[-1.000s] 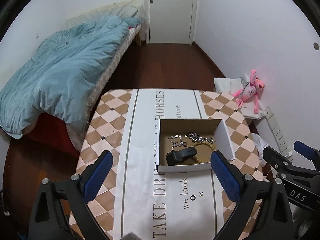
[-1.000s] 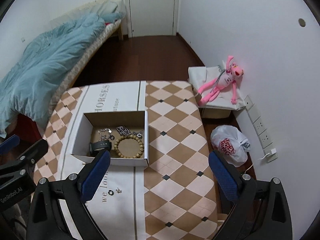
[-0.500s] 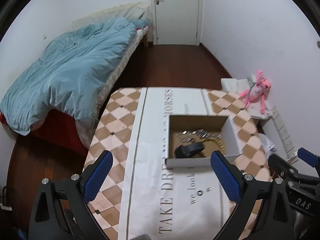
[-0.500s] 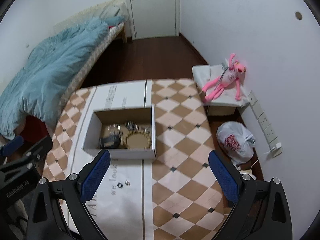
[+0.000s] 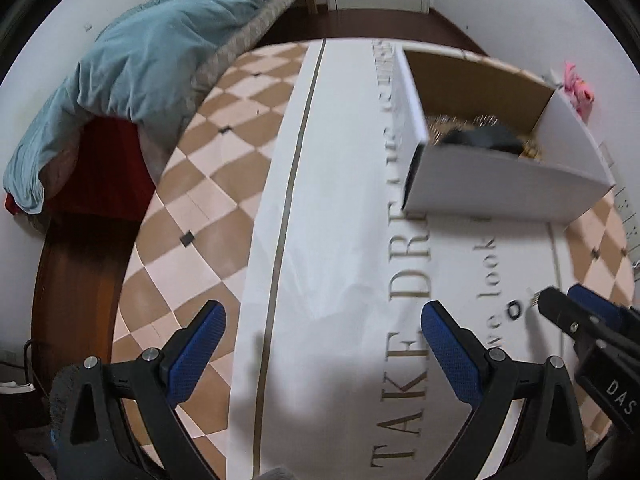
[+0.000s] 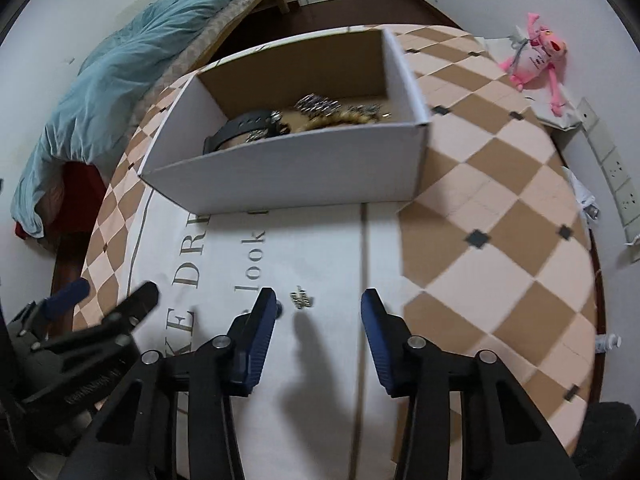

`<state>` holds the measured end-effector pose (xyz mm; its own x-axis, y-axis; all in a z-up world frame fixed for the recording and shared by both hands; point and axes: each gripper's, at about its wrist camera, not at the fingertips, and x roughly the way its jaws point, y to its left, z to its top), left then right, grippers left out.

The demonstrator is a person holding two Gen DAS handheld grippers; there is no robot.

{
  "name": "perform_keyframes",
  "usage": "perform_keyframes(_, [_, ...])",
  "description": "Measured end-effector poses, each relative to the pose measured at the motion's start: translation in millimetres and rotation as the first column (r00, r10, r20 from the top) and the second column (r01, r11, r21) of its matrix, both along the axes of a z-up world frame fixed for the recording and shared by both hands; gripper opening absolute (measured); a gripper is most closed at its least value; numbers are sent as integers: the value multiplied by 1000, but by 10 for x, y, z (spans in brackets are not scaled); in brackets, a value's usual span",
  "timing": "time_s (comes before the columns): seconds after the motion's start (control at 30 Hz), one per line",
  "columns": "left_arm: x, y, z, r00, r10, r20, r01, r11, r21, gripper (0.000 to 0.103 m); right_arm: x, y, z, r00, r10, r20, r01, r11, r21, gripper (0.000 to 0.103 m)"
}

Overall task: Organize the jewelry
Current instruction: 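Grasp the small earring with the right gripper while the left grasps the black ring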

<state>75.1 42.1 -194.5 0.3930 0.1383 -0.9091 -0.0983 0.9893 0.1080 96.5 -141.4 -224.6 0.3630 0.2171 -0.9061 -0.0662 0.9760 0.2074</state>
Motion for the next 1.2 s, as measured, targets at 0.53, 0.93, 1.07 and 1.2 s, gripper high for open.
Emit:
perform_keyframes(0.53, [76,-88,-96,998,-43,-39,42,998,-41,100,-30,-141,111,998,-31,63,32,999,-15,9])
perform_keyframes(0.93, [118,-768,-148,981,-192,-14,187,967,-175,93,-72,-769,127,981,-183,59,186,982,-35,9])
perform_keyframes(1.07, [133,-924,-174,972,-235,-9,232,962,-148,60,-92,-858,69,978,-202,48,204,978,-37,9])
perform_keyframes(1.2, [143,-985,-139,965,-261,12,260,958,-120,23,-97,-894,60,977,-210,49,212,977,-38,9])
